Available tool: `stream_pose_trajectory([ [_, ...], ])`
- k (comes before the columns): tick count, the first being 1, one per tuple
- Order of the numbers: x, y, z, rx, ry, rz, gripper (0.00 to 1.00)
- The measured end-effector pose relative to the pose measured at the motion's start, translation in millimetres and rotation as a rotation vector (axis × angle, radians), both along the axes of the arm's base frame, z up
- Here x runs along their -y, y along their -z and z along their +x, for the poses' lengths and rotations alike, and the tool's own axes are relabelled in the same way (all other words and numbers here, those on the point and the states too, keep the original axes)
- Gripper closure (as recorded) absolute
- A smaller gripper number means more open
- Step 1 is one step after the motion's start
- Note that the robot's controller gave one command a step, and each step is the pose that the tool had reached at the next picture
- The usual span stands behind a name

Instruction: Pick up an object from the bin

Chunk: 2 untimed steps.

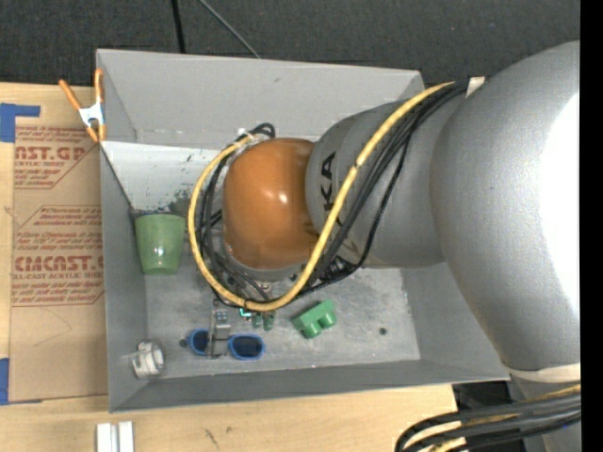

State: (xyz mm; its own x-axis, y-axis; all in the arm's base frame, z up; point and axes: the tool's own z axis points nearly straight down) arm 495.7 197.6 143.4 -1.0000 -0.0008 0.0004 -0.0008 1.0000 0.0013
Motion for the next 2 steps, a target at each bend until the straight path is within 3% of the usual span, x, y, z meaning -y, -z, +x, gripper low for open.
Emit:
stream_pose_trajectory([
  [1,27.0,77.1,0.1,-0.005,0.12,-0.003,0.0],
  [2,25.4,74.1,1.3,-0.001,0.118,0.0,1.0],
])
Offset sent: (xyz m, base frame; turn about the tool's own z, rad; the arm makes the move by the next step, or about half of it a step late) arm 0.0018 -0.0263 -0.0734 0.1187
